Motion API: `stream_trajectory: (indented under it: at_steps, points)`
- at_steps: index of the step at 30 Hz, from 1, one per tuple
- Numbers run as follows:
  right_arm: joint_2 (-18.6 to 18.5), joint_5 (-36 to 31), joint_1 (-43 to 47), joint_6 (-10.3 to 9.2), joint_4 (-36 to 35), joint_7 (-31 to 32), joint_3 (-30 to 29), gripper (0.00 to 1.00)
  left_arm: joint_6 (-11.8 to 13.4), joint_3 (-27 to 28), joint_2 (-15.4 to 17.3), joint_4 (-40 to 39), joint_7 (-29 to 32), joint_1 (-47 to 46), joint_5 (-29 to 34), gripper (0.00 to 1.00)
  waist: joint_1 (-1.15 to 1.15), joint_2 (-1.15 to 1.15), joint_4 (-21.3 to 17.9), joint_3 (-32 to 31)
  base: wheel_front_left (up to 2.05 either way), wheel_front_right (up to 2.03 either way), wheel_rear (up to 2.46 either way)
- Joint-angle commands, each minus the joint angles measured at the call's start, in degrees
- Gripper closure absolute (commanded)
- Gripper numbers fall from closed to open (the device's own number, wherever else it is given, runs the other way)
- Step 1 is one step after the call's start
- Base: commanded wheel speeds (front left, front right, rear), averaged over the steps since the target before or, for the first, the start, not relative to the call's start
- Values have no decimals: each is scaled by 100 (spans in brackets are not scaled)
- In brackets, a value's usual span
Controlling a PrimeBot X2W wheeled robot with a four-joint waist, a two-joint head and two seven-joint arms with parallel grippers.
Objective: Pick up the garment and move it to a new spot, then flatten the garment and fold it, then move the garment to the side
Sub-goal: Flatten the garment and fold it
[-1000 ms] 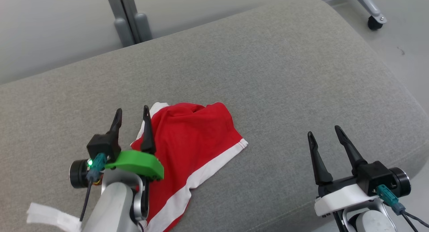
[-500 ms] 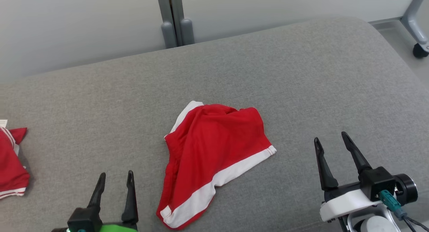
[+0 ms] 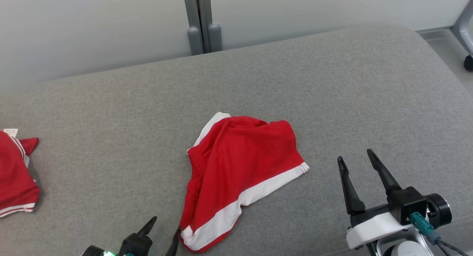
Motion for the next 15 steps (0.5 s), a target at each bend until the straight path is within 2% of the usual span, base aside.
stream_trajectory:
  at_steps: [1,7,15]
  points:
    - [-11,30,14,-8,17,-2,13,0,-26,-114,123,46,36,-182,14,0,0,0,-69,49,0,0,0]
    - [-12,108,3,-8,40,-2,13,0,-33,-885,569,64,169,-563,-308,0,0,0,-255,120,0,0,0]
    - [-11,160,47,-8,19,-2,-36,0,-35,-1337,1025,-384,346,-485,-664,0,0,0,-378,196,0,0,0]
